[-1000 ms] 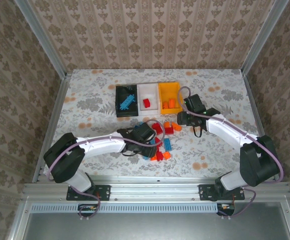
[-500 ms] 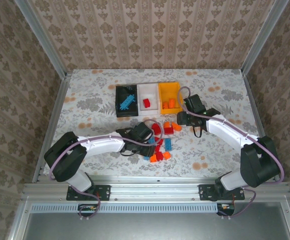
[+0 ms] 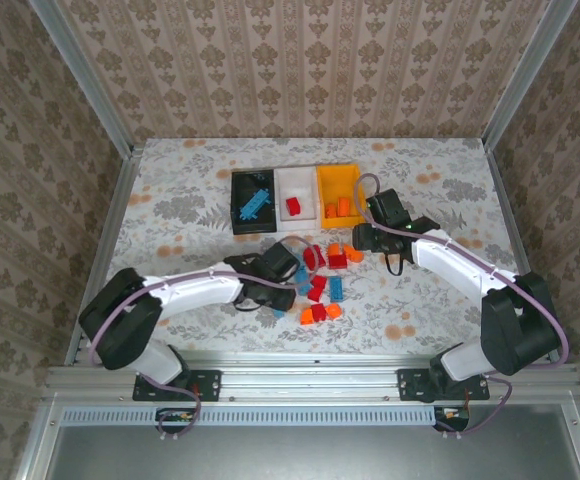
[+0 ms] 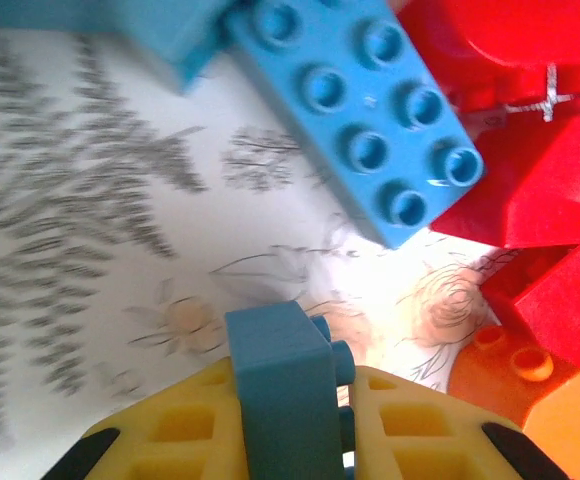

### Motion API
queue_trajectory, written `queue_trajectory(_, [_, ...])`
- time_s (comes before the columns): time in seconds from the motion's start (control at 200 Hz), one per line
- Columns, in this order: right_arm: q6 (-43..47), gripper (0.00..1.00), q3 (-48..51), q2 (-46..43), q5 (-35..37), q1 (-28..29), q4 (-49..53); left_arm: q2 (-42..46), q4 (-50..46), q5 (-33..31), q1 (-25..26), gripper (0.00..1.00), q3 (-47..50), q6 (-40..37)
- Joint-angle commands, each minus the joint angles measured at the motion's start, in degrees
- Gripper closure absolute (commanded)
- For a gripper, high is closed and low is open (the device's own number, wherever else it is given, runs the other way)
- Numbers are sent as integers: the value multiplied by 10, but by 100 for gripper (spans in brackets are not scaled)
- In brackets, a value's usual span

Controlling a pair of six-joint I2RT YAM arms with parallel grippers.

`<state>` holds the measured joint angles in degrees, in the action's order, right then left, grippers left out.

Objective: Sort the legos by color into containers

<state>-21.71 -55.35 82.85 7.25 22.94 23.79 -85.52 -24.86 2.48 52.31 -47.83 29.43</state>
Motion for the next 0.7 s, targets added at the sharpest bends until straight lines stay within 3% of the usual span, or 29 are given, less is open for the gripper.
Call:
queue_trajectory(0.0, [-16,40,13,-15,-2,4,-11,70,-62,-31,-58,84,-54,-39])
queue_trajectory(0.105, [-24,41,19,-10,-12,6,-24,66,-84,-28,-147,87,-122,-61])
queue_trajectory(0.255, [-31,41,23,-6,-15,16,-30,-37,-101,-25,-228,90,-256,-93])
queue_trajectory(0.48, [-39,41,43,-19,-15,24,-34,-221,-146,-7,-288,93,-455,-111])
queue_trajectory(0.695, [-46,41,51,-25,-27,40,-30,-321,-190,-11,-308,84,-565,-119])
